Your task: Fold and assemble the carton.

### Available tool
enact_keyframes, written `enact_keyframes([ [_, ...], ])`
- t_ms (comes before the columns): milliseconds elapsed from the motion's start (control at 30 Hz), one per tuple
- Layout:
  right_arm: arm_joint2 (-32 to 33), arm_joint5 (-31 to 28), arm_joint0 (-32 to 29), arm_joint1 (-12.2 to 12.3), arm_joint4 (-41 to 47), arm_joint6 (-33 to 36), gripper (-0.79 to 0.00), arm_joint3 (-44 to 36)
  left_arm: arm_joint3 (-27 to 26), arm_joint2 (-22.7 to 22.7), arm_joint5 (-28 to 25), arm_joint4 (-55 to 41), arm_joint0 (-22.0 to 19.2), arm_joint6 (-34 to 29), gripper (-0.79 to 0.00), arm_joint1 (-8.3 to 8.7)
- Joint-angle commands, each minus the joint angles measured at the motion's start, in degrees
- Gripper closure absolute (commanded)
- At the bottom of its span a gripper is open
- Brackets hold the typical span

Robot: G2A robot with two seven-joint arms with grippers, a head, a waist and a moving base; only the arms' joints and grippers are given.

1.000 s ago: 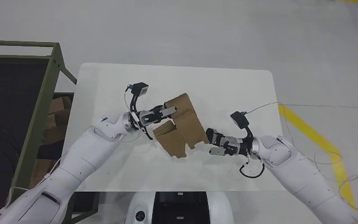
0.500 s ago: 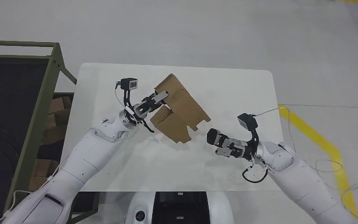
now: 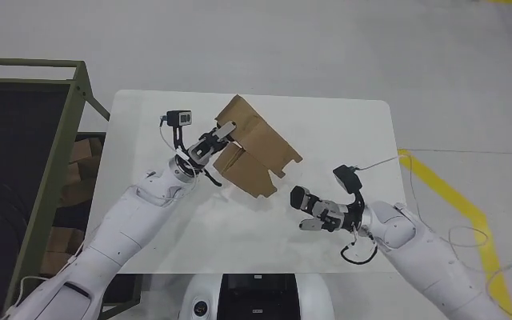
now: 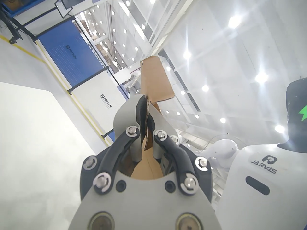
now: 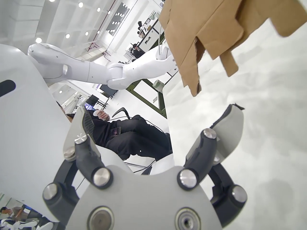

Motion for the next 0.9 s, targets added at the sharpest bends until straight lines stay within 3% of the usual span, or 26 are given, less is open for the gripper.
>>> enact_keyframes([
  [0,0.3,0.0,-0.5,-0.3,-3.0,-2.1,-0.785,-0.7,-0.2,-0.1,0.7,0.1,0.2,0.8,0.000,-0.27],
  [367,-0.6,0.4,-1.4,-3.1,-17.9,-14.7,-0.785,0.1,-0.8,0.5,1.8,-0.5,0.7,1.5,0.000,-1.97],
  [467,-1.2,1.1,-1.0,-3.7,-19.0,-16.2,-0.622,0.8,-0.8,0.4,1.6,-0.8,0.8,1.2,0.000,-2.33],
  [567,-1.4,0.8,-0.8,-4.1,-19.6,-17.2,-0.579,1.3,-0.7,0.2,1.3,-0.9,0.8,0.7,0.000,-2.64],
  [600,-1.4,0.7,-0.8,-4.2,-19.6,-17.6,-0.511,1.4,-0.6,0.2,1.2,-1.1,0.9,0.5,0.000,-2.75],
  [733,-1.4,0.9,-0.7,-4.5,-19.1,-18.8,-0.391,1.7,-0.5,0.0,1.3,-2.0,0.9,-0.7,0.000,-3.13],
  [867,-1.6,1.2,-0.4,-4.9,-18.3,-19.0,-0.351,2.2,-0.4,-0.3,1.1,-2.8,1.1,-2.0,0.000,-3.43],
])
